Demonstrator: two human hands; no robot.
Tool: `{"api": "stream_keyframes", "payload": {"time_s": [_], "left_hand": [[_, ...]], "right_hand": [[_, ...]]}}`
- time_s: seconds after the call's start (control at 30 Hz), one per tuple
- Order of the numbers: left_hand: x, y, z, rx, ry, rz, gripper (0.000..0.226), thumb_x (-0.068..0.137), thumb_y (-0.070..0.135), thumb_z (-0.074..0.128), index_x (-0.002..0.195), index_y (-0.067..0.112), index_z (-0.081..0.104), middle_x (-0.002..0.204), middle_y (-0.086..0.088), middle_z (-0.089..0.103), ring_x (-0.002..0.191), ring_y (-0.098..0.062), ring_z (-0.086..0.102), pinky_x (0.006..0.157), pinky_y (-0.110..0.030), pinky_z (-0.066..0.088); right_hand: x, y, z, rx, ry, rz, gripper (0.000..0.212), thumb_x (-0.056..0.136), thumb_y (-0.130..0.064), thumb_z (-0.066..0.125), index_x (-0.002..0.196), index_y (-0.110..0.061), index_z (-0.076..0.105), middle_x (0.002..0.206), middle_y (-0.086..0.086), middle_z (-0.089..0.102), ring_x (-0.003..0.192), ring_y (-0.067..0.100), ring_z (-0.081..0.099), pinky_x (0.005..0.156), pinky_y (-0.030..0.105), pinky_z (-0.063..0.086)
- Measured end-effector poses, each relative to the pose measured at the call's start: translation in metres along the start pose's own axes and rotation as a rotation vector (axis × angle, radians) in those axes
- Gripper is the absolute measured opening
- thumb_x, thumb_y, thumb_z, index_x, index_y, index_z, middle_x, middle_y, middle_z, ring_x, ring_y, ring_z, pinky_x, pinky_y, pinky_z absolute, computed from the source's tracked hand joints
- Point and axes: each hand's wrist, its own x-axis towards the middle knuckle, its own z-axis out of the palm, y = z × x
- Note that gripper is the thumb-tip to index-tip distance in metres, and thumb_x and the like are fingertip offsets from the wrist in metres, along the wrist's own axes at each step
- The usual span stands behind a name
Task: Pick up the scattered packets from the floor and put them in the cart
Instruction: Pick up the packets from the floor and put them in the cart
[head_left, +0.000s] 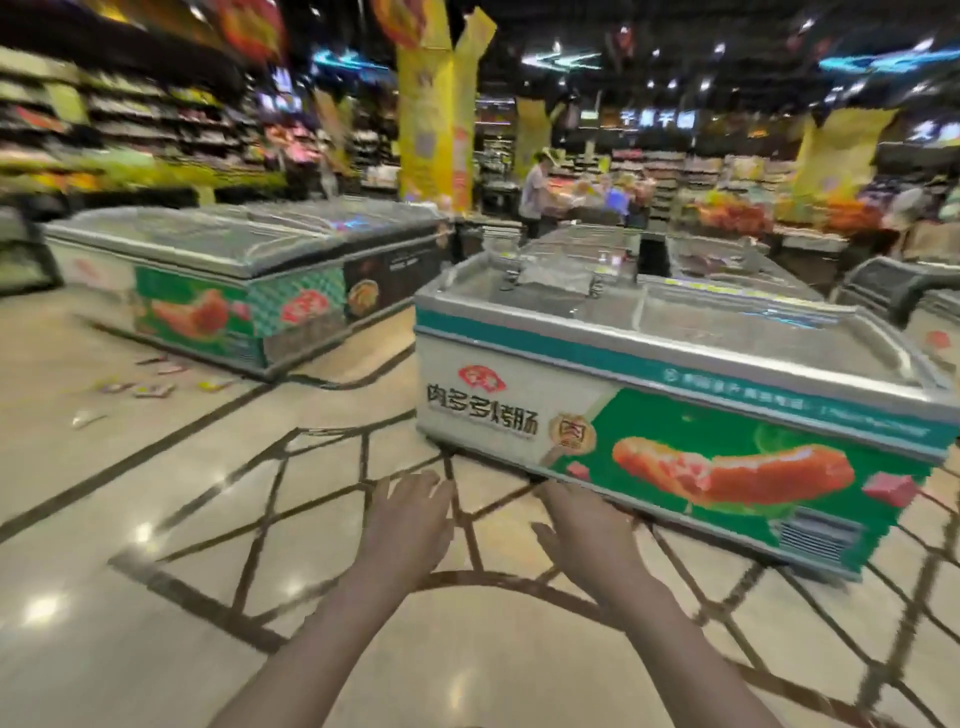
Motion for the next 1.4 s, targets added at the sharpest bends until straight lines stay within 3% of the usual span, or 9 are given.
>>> {"api": "stream_keyframes", "payload": {"time_s": [0.07,0.13,0.3,0.47,0.57,0.63,0.7,0.77,1.4], "left_hand": [[0.002,-0.037,0.004,0.004,-0.048,-0.131,0.039,0.091,0.035,0.052,0.129,0.023,0.049,0.135,0.0,0.049,0.124,-0.018,0.046,0.104,-0.04,0.032],[0.007,-0.075,0.01,0.037,-0.002,-0.248,0.04,0.097,0.032,0.038,0.137,0.024,0.039,0.143,0.001,0.04,0.132,-0.018,0.037,0.109,-0.037,0.024],[0.015,-0.161,0.008,0.121,0.058,-0.519,0.042,0.098,0.032,0.037,0.138,0.023,0.04,0.144,0.001,0.04,0.132,-0.018,0.038,0.11,-0.037,0.026],[0.026,-0.23,0.017,0.165,0.053,-0.673,0.042,0.097,0.031,0.038,0.138,0.023,0.039,0.141,0.002,0.042,0.129,-0.017,0.04,0.107,-0.035,0.029],[0.042,-0.281,0.039,0.207,0.061,-0.721,0.04,0.097,0.033,0.04,0.136,0.024,0.043,0.137,0.003,0.046,0.125,-0.018,0.045,0.103,-0.034,0.032],[0.057,-0.319,0.049,0.216,0.073,-0.735,0.038,0.088,0.034,0.058,0.124,0.022,0.057,0.124,0.001,0.059,0.111,-0.02,0.058,0.092,-0.037,0.043],[0.077,-0.365,0.061,0.248,0.102,-0.706,0.042,0.056,0.034,0.086,0.094,0.021,0.072,0.092,0.002,0.07,0.077,-0.018,0.068,0.065,-0.035,0.053],[0.101,-0.411,0.07,0.263,0.112,-0.705,0.048,0.035,0.034,0.092,0.077,0.023,0.072,0.074,0.005,0.069,0.06,-0.014,0.067,0.05,-0.03,0.052],[0.343,-0.844,0.177,0.339,0.084,-0.672,0.051,0.027,0.031,0.091,0.073,0.024,0.071,0.067,0.008,0.064,0.054,-0.014,0.063,0.047,-0.028,0.049]], "right_hand": [[0.042,-0.024,0.008,0.019,-0.012,-0.107,0.038,0.092,-0.033,0.049,0.129,-0.022,0.046,0.129,-0.001,0.054,0.119,0.022,0.051,0.091,0.034,0.046],[0.081,-0.048,0.011,0.067,-0.023,-0.212,0.041,0.092,-0.033,0.05,0.131,-0.024,0.045,0.131,-0.002,0.053,0.119,0.02,0.051,0.093,0.033,0.045],[0.174,-0.107,0.029,0.102,-0.043,-0.46,0.038,0.093,-0.035,0.048,0.13,-0.025,0.046,0.127,-0.003,0.056,0.116,0.016,0.053,0.091,0.029,0.045],[0.25,-0.163,0.057,0.148,-0.088,-0.595,0.039,0.095,-0.037,0.047,0.132,-0.026,0.043,0.128,-0.006,0.054,0.117,0.013,0.052,0.084,0.023,0.043],[0.299,-0.197,0.08,0.172,-0.117,-0.621,0.042,0.094,-0.037,0.047,0.135,-0.026,0.041,0.131,-0.006,0.052,0.121,0.014,0.05,0.091,0.026,0.043],[0.337,-0.224,0.096,0.168,-0.124,-0.643,0.043,0.094,-0.037,0.047,0.135,-0.026,0.04,0.131,-0.006,0.052,0.121,0.014,0.05,0.091,0.026,0.043],[0.376,-0.254,0.11,0.166,-0.132,-0.66,0.04,0.094,-0.037,0.046,0.133,-0.025,0.042,0.129,-0.006,0.053,0.118,0.014,0.052,0.089,0.026,0.044],[0.417,-0.287,0.123,0.17,-0.138,-0.674,0.038,0.094,-0.036,0.046,0.13,-0.025,0.044,0.126,-0.006,0.054,0.116,0.014,0.052,0.087,0.026,0.045],[0.835,-0.566,0.274,0.18,-0.221,-0.676,0.036,0.095,-0.034,0.043,0.13,-0.024,0.043,0.127,-0.004,0.052,0.118,0.016,0.05,0.088,0.03,0.044]]}}
